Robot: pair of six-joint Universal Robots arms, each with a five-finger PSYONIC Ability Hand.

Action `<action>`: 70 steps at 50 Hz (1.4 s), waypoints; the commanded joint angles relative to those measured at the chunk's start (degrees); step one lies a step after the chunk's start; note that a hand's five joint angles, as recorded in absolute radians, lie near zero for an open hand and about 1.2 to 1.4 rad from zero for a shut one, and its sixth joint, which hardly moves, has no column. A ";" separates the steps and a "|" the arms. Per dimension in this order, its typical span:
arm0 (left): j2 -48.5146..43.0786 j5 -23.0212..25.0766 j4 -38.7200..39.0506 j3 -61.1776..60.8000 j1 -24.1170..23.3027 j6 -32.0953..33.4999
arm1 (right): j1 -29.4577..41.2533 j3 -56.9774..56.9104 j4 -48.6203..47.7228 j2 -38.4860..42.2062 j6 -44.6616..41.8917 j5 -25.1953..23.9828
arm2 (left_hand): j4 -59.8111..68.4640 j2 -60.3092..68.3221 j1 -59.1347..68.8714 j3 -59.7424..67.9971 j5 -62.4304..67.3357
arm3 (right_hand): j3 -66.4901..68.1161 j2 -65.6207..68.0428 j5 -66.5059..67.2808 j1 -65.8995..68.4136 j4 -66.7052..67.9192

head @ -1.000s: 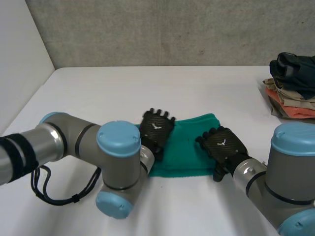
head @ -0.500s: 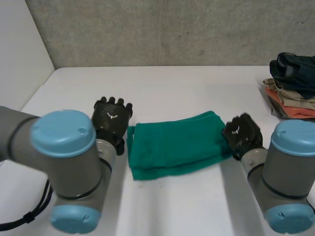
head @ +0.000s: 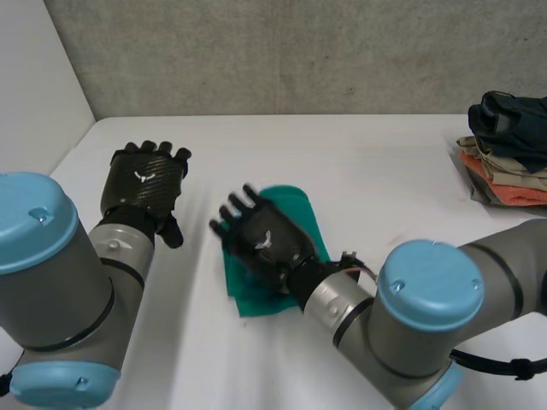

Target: Fold the laundry.

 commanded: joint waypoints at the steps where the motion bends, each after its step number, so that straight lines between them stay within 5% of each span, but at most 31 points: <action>1: -3.11 3.63 2.47 3.27 -0.35 -2.76 | -8.73 -1.01 4.68 -7.69 21.99 1.79 | 1.13 0.82 1.72 0.41 -0.07 | -3.34 -3.54 -3.04 -4.37 -3.59; 6: -7.67 8.45 3.00 8.44 -3.94 -3.63 | -12.96 -3.29 10.57 -8.05 30.00 1.27 | 1.30 0.98 1.89 0.58 0.10 | -3.34 -3.54 -3.04 -4.37 -3.59; 12: -15.68 13.91 1.51 14.00 -7.29 -3.46 | -15.68 -6.72 19.18 -4.81 29.05 2.67 | 2.14 1.83 2.73 1.42 0.94 | -3.34 -3.54 -3.04 -4.37 -3.59; 27: -19.64 9.88 -3.33 10.48 -8.87 -2.93 | -15.51 -7.25 23.15 -0.84 23.68 3.11 | 16.26 15.94 16.84 15.53 15.06 | -3.34 -3.54 -3.04 -4.37 -3.59; 41: -22.10 6.54 -3.41 11.01 -8.79 -2.93 | -14.99 -13.66 25.78 4.16 21.22 6.54 | 68.55 68.23 69.14 67.83 67.35 | -3.34 -3.54 -3.04 -4.37 -3.59; 48: -17.11 1.53 -3.41 6.72 -9.14 -2.93 | -13.84 -19.90 31.32 6.98 21.48 6.01 | 68.56 68.25 69.15 67.84 67.36 | -3.34 -3.54 -3.04 -4.37 -3.59; 57: -11.99 1.35 -1.66 2.75 -11.16 -3.11 | -12.70 -22.54 32.99 8.04 22.19 5.05 | 68.56 68.25 69.15 67.84 67.36 | -3.34 -3.54 -3.04 -4.37 -3.59; 60: -12.52 1.70 2.29 3.36 -11.16 -3.02 | -12.35 -21.67 33.08 7.69 22.19 5.13 | 26.29 25.97 26.87 25.56 25.09 | -3.34 -3.54 -3.04 -4.37 -3.59; 70: -18.06 4.69 2.48 6.44 -10.72 -2.85 | -12.96 -18.68 32.99 5.92 21.84 4.78 | 24.85 24.54 25.44 24.13 23.65 | -3.34 -3.54 -3.04 -4.37 -3.59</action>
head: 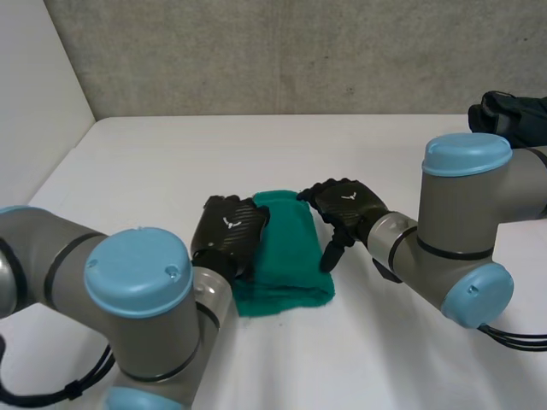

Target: Fold the laundry.

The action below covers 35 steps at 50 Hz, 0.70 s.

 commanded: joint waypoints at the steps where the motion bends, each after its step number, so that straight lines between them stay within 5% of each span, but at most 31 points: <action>1: -3.80 1.64 -1.30 1.09 -0.09 0.12 | -0.36 1.61 -0.15 -0.89 -0.38 -0.46 | 3.52 3.19 4.27 3.06 3.81 | -2.20 -2.51 -2.56 -3.64 -2.25; 9: -4.24 1.46 -2.01 0.30 -0.36 0.12 | -0.36 -1.02 -0.15 1.04 -0.20 -0.46 | 9.04 8.71 9.80 8.59 9.33 | -2.20 -2.51 -2.56 -3.64 -2.25; 15: -5.91 0.93 -2.01 0.91 0.08 0.12 | -0.01 -1.90 -0.15 1.04 -0.29 -0.37 | 47.13 46.81 47.89 46.68 47.42 | -2.20 -2.51 -2.56 -3.64 -2.25; 32: 2.62 -0.21 -3.94 -6.65 -1.85 -0.06 | 0.43 -8.93 6.09 7.80 -0.20 -5.21 | 47.23 46.90 47.99 46.77 47.52 | -2.20 -2.51 -2.56 -3.64 -2.25; 34: 3.05 -0.30 -4.56 -6.47 -2.03 -0.06 | 0.43 -9.81 6.27 9.12 -0.29 -5.20 | 36.08 35.75 36.84 35.62 36.37 | -2.20 -2.51 -2.56 -3.64 -2.25; 35: 3.32 -0.30 -4.82 -6.12 -2.03 -0.06 | 0.43 -9.99 6.27 9.56 -0.55 -5.20 | 16.66 16.34 17.42 16.21 16.95 | -2.20 -2.51 -2.56 -3.64 -2.25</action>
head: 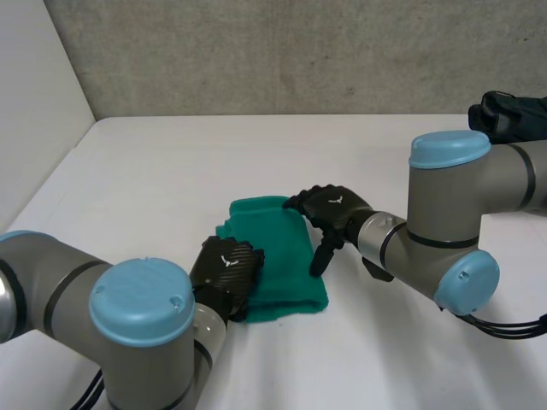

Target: Fold the laundry.

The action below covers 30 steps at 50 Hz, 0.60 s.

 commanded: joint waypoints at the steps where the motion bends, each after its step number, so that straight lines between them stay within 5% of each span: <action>1: 2.31 -0.13 -1.68 0.44 -0.93 0.03 | 0.12 -2.82 1.30 4.10 -0.47 -0.66 | -29.23 -29.13 -25.67 -28.85 -27.28 | -2.20 -2.51 -2.56 -3.64 -2.25; 11: 2.31 0.48 -0.98 8.34 2.93 -0.50 | 0.12 -3.08 1.30 5.59 -0.65 -0.84 | -53.37 -53.27 -49.81 -52.99 -51.41 | -2.20 -2.51 -2.56 -3.64 -2.25; 21: -12.18 -0.04 -7.63 17.57 3.73 0.03 | 0.20 -2.20 1.13 5.24 -0.74 -0.75 | -54.57 -54.47 -51.01 -54.19 -52.61 | -2.20 -2.51 -2.56 -3.64 -2.25; 30: -13.51 -0.05 -12.84 18.55 4.61 0.03 | 0.29 -1.15 1.04 4.54 -4.78 0.04 | -53.05 -52.95 -49.49 -52.67 -51.10 | -2.20 -2.51 -2.56 -3.64 -2.25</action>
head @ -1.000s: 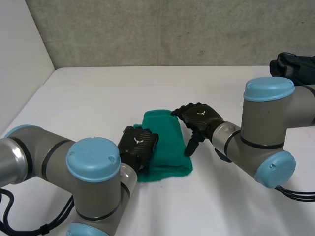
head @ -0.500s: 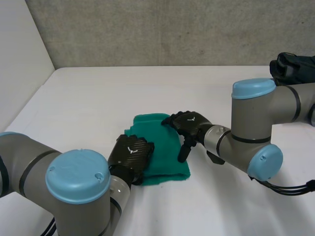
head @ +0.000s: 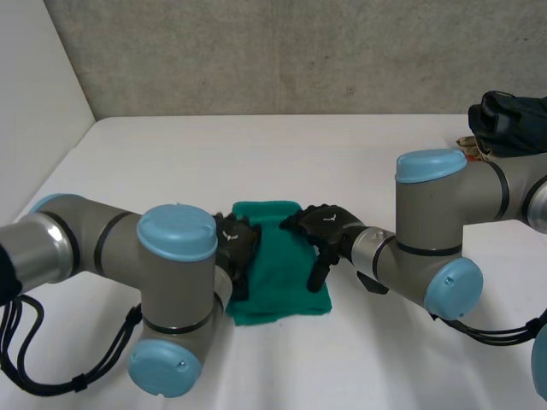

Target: Fold the laundry.

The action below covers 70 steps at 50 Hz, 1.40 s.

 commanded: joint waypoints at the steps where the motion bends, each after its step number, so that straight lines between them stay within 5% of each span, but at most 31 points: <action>1: -0.10 -0.03 -2.55 0.20 0.56 -0.01 | 0.08 0.80 0.06 -1.10 -4.12 1.16 | 1.06 0.58 -0.65 0.54 1.35 | -2.20 -2.12 -2.56 -3.38 -2.25; 10: 12.29 1.02 -2.20 -0.68 0.12 -0.71 | 2.45 12.64 -8.79 -14.27 -8.96 11.09 | -0.11 -0.59 -1.83 -0.63 0.17 | -2.20 -2.12 -2.56 -3.38 -2.25; 24: 17.66 13.23 -2.55 -1.20 4.78 -3.17 | 13.52 35.69 -32.35 -17.64 -8.43 13.38 | -0.28 -0.76 -2.00 -0.80 0.00 | -2.20 -2.12 -2.56 -3.38 -2.25; 32: 17.04 16.23 -2.46 -1.64 5.74 -8.80 | 13.62 33.42 -37.55 -11.65 -8.69 14.18 | 0.22 -0.26 -1.49 -0.30 0.51 | -1.28 -1.21 -1.64 -2.46 -1.34; 54: 17.39 16.14 -2.11 -2.78 5.74 -8.98 | 13.00 20.32 -37.64 -2.69 -9.13 12.95 | 0.39 -0.09 -1.33 -0.13 0.68 | 12.34 12.42 11.98 11.16 12.29; 57: 17.48 16.14 -2.11 -2.96 5.66 -8.98 | 12.04 17.95 -36.85 -1.02 -9.31 12.68 | 0.39 -0.09 -1.33 -0.13 0.68 | 28.27 28.34 27.90 27.08 28.21; 60: 17.83 16.14 -2.11 -3.22 5.66 -8.98 | 10.72 16.63 -36.32 -1.18 -9.22 13.03 | 0.39 -0.09 -1.33 -0.13 0.68 | 67.62 67.69 67.25 66.43 67.56; 70: 23.62 16.23 -1.94 -2.96 5.66 -8.80 | 3.08 12.24 -36.76 -8.13 -9.31 13.12 | 0.22 -0.26 -1.49 -0.30 0.51 | 67.80 67.88 67.44 66.62 67.75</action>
